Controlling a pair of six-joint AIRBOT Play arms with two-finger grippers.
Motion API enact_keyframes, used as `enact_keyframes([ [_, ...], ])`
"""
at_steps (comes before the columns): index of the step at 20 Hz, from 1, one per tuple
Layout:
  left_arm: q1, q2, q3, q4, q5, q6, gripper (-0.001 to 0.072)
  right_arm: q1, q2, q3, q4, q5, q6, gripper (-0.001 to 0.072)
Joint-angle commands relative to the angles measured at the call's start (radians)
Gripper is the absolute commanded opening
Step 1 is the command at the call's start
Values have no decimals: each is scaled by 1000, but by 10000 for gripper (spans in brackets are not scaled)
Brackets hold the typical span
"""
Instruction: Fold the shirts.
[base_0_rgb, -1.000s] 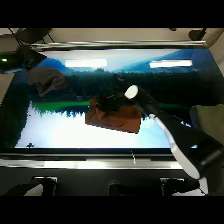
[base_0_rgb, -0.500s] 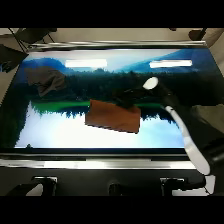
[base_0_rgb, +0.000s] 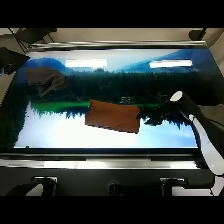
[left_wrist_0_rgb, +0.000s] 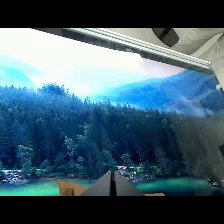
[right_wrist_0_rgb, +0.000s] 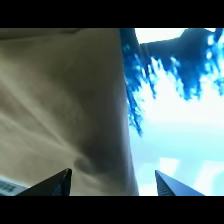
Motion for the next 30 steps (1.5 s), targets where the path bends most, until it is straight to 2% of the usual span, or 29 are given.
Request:
enact_keyframes([
  [1, 0, 1, 0, -1, 0, -3, 37, 15, -41, -62, 151, -126, -39, 560],
  [3, 0, 1, 0, 0, 0, -3, 37, 46, -55, -62, 185, -195, -39, 529],
  [4, 0, 1, 0, 0, 0, -3, 37, 62, -56, -62, 186, -219, -39, 487],
  [5, 0, 1, 0, 0, 1, -3, 37, 74, -56, -62, 187, -228, -39, 381],
  [7, 0, 1, 0, 0, 1, -2, 37, 75, -56, -62, 200, -220, -45, 109],
  [8, 0, 0, 0, 0, 1, -2, 37, 74, -53, -58, 206, -207, -69, 47],
  [10, 0, 1, 0, 0, 0, -2, 37, 74, -26, -20, 201, -165, -142, 46],
  [12, 0, 0, 0, 9, 1, 1, 37, 74, 21, 79, 94, -103, -157, 47],
  [15, 0, 0, 0, 24, 1, 2, 37, 5, 99, 294, -220, -23, 0, 46],
  [16, 0, 0, 0, 31, 0, 3, 37, -52, 117, 358, -263, 10, 34, 46],
  [19, 0, 0, 0, 30, 1, 24, 37, -296, 150, 514, -262, 130, 87, 46],
  [23, 0, 1, 0, 30, 0, 24, 37, -585, 162, 613, -261, 276, 123, 44],
  [30, 0, 1, 0, 30, 1, 24, 37, -931, 163, 683, -196, 432, 187, 44],
])
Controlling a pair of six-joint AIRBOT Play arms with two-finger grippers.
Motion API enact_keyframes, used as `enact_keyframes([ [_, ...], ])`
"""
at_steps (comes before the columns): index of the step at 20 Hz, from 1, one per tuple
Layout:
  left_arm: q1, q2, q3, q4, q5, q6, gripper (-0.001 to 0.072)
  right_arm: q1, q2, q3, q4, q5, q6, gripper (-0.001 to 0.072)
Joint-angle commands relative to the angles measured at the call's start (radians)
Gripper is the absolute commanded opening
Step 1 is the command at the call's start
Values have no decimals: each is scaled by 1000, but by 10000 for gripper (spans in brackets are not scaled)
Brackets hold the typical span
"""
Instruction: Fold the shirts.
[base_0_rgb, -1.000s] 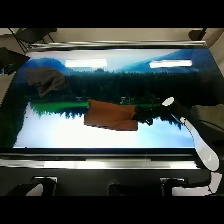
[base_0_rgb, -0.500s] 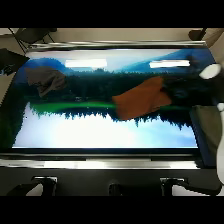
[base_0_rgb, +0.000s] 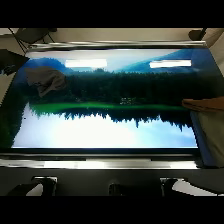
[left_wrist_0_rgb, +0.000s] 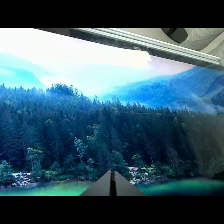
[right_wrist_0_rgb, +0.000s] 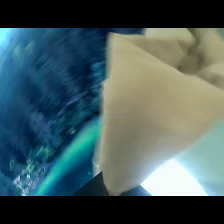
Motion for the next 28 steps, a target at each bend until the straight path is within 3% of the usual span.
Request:
enact_keyframes([
  [1, 0, 0, 0, 0, 0, 1, 37, -171, 7, 47, 44, 80, 49, 45],
  [5, 0, 0, 0, 0, 0, 2, 37, -306, 66, 52, 43, 27, 137, 45],
  [8, 0, 0, 0, 0, 1, 11, 37, -368, 79, 51, 6, 147, 138, 45],
  [12, 0, 0, 0, 0, 1, 12, 37, -351, 91, -96, -294, 272, 92, 45],
  [18, 0, 0, 0, -3, 0, 11, 37, -353, 197, -584, -397, 110, 69, 46],
  [23, 0, 0, 0, -3, 0, 8, 37, -353, 197, -657, -439, 57, 63, 53],
  [24, 0, 0, 0, -3, 0, 8, 37, -353, 197, -657, -439, 49, 63, 196],
  [25, 0, 0, 0, -3, 0, 8, 37, -353, 197, -653, -435, 42, 61, 484],
  [26, 0, 0, 0, -3, 0, 8, 37, -353, 198, -635, -432, 25, 23, 599],
  [28, 0, 2, 5, -3, 0, 8, 37, -353, 198, -518, -431, 14, -40, 598],
])
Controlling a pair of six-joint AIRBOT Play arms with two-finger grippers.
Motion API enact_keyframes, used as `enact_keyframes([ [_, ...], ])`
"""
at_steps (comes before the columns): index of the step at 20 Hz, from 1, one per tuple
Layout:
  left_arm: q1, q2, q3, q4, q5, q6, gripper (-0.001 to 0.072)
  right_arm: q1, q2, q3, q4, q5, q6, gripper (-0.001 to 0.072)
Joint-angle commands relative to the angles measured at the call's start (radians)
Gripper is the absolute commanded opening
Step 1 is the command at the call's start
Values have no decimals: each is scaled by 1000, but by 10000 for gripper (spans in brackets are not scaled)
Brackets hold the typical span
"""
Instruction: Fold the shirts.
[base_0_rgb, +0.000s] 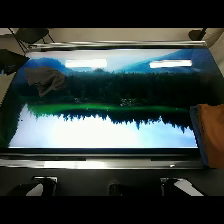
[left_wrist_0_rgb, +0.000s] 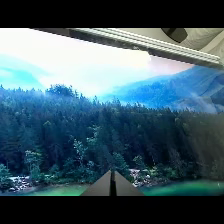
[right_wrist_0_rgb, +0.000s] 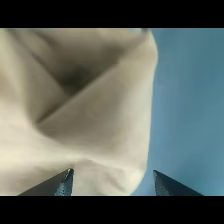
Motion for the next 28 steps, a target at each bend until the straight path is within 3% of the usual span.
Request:
enact_keyframes([
  [1, 0, 1, 18, 1, 3, -1, 36, 6, 2, 179, 3, -72, -82, 598],
  [3, -9, -14, 74, 76, 31, 2, 35, 71, 8, 401, 29, -212, -136, 598],
  [4, -30, -37, 113, 196, 47, -13, 34, 135, 13, 494, 47, -305, -160, 597],
  [6, -102, -129, 205, 551, 3, -128, 34, 330, 23, 616, 78, -463, -168, 596],
  [8, -188, -233, 236, 829, -101, -170, 36, 574, 23, 637, 110, -494, -149, 596],
  [9, -217, -286, 236, 857, -172, -168, 42, 704, 7, 631, 110, -438, -116, 596],
  [10, -233, -333, 233, 839, -245, -167, 148, 809, -19, 621, 104, -367, -58, 596],
  [12, -258, -395, 171, 735, -384, -175, 706, 982, -104, 585, 121, -186, 35, 593],
  [15, -285, -317, -106, 628, -299, -217, 709, 1130, -229, 558, 164, 1, 42, 595],
  [19, -303, -125, -451, 620, -87, -298, 708, 1233, -288, 558, 102, 37, 42, 634],
  [28, -303, -118, -471, 627, -91, -298, 709, 1244, -287, 558, 104, 36, 42, 633],
])
